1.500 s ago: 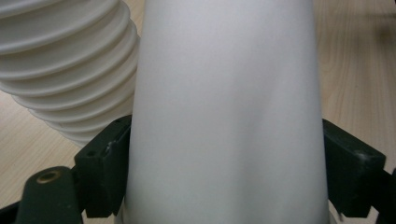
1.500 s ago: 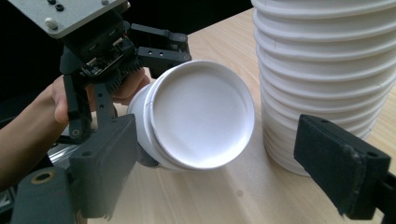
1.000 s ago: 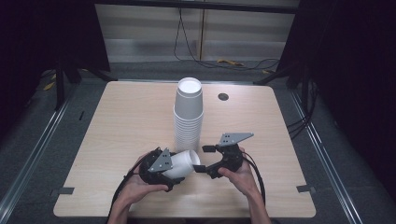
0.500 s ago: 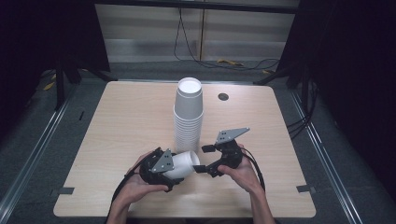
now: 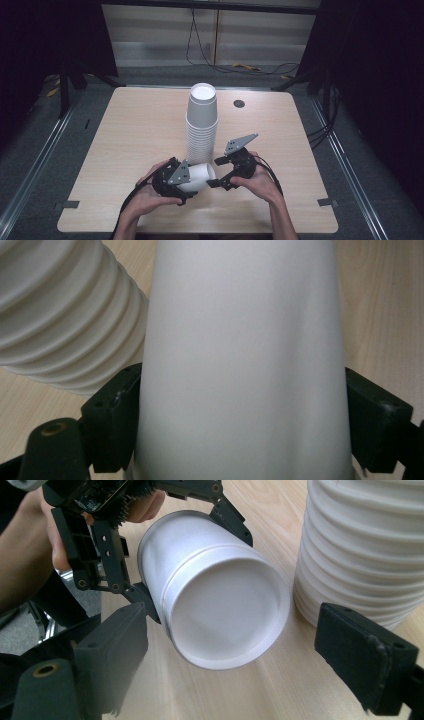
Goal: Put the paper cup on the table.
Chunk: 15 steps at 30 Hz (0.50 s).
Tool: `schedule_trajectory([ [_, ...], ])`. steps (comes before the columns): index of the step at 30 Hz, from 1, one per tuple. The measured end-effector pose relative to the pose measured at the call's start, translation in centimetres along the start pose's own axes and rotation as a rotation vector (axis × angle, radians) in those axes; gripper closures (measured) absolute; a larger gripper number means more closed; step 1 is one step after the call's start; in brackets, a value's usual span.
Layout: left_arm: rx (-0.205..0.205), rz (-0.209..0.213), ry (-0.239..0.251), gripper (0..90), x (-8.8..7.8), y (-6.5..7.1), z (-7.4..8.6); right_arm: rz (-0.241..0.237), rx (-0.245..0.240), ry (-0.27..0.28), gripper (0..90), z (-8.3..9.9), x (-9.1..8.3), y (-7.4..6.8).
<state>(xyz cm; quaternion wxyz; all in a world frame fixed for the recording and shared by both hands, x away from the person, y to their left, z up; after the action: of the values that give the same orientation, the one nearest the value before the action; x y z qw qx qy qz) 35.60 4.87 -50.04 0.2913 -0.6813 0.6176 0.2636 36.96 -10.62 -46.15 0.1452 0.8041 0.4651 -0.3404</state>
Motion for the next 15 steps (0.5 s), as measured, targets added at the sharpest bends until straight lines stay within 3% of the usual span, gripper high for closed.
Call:
schedule_trajectory([
  [2,0.007,0.001,-0.033,16.5,0.00,-0.04,0.03,-0.004,-0.007,-0.016,13.8,0.04,0.14,0.02],
  [11,0.024,-0.004,-0.064,16.6,0.21,-0.31,-0.67,-0.007,-0.013,-0.062,14.0,0.10,0.49,0.13],
  [15,0.040,0.001,-0.090,16.6,0.43,-0.42,-0.75,-0.016,-0.031,-0.114,14.0,0.22,0.96,0.16],
])
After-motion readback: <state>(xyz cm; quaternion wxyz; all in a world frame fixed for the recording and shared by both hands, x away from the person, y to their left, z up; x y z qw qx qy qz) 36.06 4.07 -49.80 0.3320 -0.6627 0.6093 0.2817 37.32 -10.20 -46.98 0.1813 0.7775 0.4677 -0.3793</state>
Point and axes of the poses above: each handheld gripper's, and its own axes: x roughly forward along the jaws, z roughly out of its underside, y roughly to its right, the point moved 6 cm from there along x, roughly forward along the jaws, and after that the axes turned 12 degrees about z, right-handed, at the moved point
